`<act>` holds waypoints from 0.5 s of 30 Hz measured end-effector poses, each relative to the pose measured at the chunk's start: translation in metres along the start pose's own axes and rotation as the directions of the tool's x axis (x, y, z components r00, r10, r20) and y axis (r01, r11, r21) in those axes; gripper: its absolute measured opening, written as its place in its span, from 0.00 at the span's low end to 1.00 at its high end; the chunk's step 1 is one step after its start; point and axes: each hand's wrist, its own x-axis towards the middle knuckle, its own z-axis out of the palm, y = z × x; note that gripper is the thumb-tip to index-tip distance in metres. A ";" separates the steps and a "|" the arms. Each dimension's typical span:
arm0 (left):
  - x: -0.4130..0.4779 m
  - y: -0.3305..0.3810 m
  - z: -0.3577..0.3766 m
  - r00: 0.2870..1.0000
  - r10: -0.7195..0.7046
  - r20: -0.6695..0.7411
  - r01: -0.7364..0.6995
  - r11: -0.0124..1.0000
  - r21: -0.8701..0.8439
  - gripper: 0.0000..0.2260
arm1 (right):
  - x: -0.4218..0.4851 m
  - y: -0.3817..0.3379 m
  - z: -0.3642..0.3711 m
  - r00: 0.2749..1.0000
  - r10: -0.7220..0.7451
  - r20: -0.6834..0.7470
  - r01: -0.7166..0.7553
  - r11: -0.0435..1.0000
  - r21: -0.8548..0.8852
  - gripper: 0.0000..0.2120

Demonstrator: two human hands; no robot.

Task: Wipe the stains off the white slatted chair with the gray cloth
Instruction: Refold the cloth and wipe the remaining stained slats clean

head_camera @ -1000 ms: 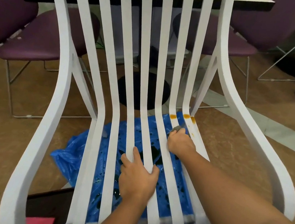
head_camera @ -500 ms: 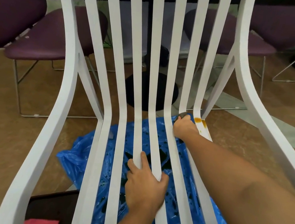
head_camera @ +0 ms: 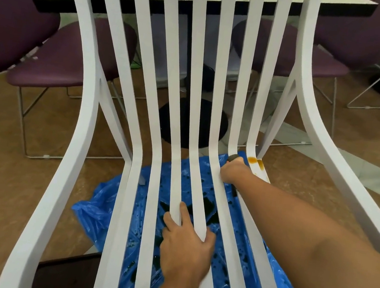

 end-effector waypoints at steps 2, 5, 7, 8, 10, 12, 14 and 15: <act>0.000 -0.001 0.001 1.000 0.007 0.005 -0.007 1.000 0.000 0.40 | 0.007 -0.001 0.001 0.996 -0.064 -0.055 0.063 0.998 -0.016 0.15; 0.001 -0.001 0.002 1.000 0.009 0.001 -0.009 1.000 0.008 0.40 | 0.010 -0.001 0.005 0.975 -0.123 -0.185 0.127 0.992 0.015 0.18; 0.000 0.000 0.001 1.000 0.010 -0.003 -0.010 1.000 0.003 0.39 | 0.012 0.001 0.010 0.970 -0.089 -0.226 0.104 0.993 0.056 0.22; 0.001 0.000 0.001 1.000 0.008 -0.006 -0.008 1.000 0.000 0.39 | 0.012 0.000 0.010 0.972 -0.074 -0.222 0.087 0.995 0.052 0.24; 0.001 -0.001 0.002 1.000 0.004 -0.007 -0.004 1.000 0.002 0.39 | 0.012 -0.001 0.008 0.979 -0.040 -0.199 0.062 0.993 0.103 0.28; 0.003 -0.001 0.004 1.000 0.010 0.001 -0.010 1.000 0.016 0.40 | 0.007 0.000 0.006 0.986 -0.016 -0.167 0.036 0.993 0.116 0.31; 0.005 -0.002 0.005 1.000 0.011 0.010 -0.012 0.999 0.030 0.40 | 0.002 0.003 0.005 0.992 -0.020 -0.126 0.028 0.997 0.067 0.32; 0.006 -0.002 0.006 1.000 0.011 0.015 -0.011 0.999 0.036 0.41 | 0.000 0.006 0.006 0.992 -0.020 -0.125 0.028 0.998 0.058 0.32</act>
